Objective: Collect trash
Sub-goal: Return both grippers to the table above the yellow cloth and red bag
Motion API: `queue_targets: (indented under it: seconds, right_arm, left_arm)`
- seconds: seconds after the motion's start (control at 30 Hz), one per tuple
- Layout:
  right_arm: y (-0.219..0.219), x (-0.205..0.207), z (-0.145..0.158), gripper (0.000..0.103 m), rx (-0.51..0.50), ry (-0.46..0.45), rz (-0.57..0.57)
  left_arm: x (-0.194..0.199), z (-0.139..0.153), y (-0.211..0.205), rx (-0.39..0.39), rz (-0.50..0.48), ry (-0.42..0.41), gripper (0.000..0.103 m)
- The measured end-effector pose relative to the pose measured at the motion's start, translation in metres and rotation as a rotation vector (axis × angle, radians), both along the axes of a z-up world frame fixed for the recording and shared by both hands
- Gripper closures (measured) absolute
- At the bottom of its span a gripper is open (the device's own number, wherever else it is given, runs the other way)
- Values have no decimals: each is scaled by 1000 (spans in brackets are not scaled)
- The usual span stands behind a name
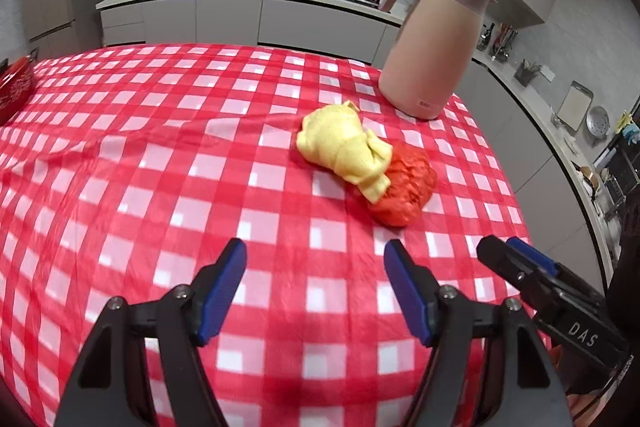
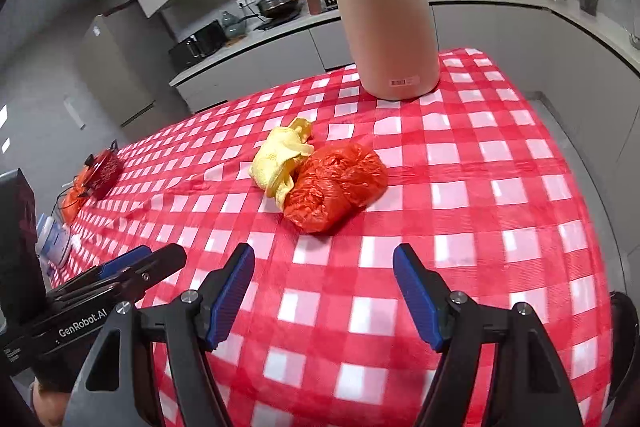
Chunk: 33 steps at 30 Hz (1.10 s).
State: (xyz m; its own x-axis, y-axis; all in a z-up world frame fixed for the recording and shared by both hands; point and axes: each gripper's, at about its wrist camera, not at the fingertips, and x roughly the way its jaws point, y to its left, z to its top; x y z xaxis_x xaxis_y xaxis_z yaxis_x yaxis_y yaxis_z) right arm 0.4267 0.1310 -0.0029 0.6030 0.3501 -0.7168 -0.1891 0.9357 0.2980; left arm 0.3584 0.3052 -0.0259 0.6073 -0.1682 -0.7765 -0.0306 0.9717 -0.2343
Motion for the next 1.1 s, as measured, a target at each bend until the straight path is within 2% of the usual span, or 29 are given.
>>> queue_targets:
  seconds: [0.4, 1.0, 1.1]
  right_arm:
    - [24, 39, -20, 29, -51, 42, -66]
    - [34, 108, -61, 30, -73, 121, -45]
    - [23, 107, -57, 30, -128, 80, -97]
  left_arm:
    - [34, -6, 15, -19, -49, 11, 31]
    - [68, -22, 14, -31, -61, 50, 31]
    - [71, -24, 10, -26, -73, 56, 31]
